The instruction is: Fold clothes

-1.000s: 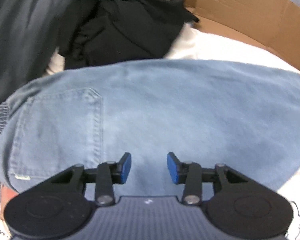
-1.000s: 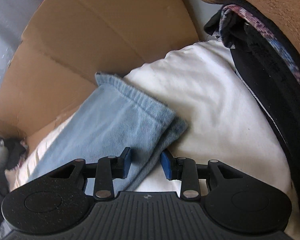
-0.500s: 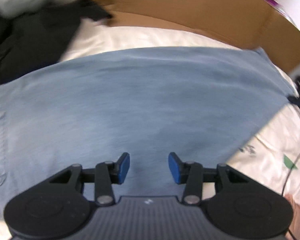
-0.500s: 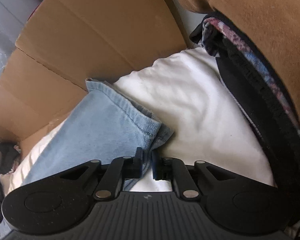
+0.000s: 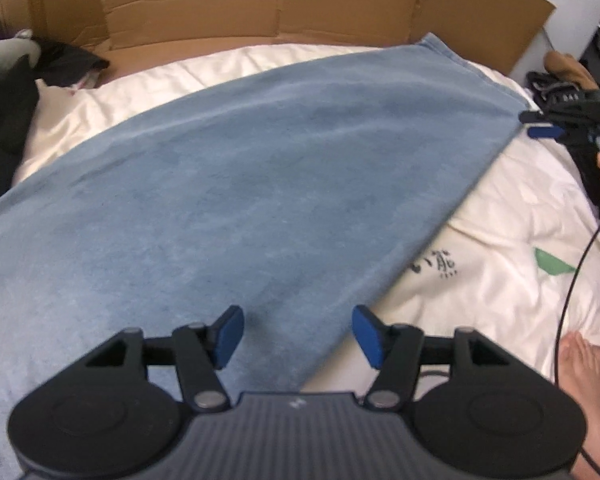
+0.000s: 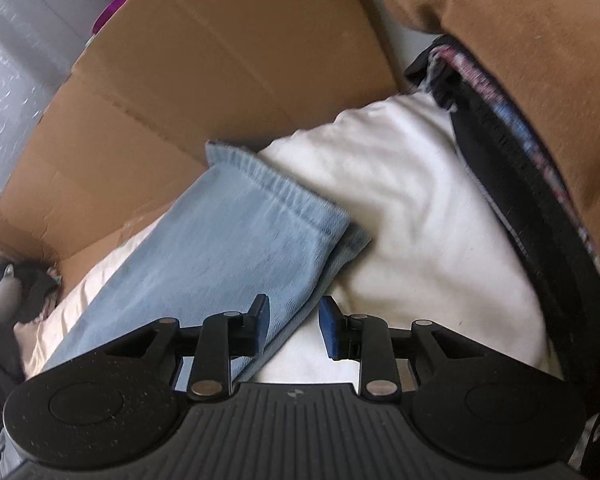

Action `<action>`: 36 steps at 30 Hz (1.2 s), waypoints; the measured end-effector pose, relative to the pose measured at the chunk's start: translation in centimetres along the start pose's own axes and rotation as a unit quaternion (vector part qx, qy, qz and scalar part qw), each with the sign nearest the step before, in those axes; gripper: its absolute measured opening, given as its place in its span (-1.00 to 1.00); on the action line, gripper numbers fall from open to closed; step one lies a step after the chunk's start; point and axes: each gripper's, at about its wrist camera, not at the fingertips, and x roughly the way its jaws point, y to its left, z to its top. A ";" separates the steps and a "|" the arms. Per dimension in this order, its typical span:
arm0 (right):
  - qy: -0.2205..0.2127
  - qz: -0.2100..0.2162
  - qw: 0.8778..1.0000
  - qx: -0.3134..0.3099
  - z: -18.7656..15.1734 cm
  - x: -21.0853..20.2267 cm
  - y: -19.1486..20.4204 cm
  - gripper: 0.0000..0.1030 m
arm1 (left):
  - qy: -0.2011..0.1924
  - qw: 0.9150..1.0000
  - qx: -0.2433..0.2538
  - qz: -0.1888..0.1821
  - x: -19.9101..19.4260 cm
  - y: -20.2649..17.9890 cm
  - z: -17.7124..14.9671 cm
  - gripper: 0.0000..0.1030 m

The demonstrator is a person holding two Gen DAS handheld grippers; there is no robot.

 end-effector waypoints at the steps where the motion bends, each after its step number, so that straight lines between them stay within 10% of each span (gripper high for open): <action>1: 0.003 0.004 1.000 -0.001 -0.2 -0.2 0.1 -0.44 | 0.003 1.000 0.008 0.006 0.3 -0.3 -0.2 0.25; 10: 0.023 0.007 1.000 0.002 -0.9 1.1 0.0 -0.22 | 0.009 0.999 0.023 0.041 0.7 -0.3 -1.2 0.34; 21: 0.032 0.010 0.999 -0.004 -1.3 2.1 0.3 -0.20 | -0.061 0.987 -0.070 0.128 -2.4 2.5 -3.3 0.37; 36: 0.034 0.005 0.999 -0.015 -1.3 2.3 0.6 -0.20 | -0.014 0.964 -0.151 0.217 -3.3 5.0 -7.3 0.37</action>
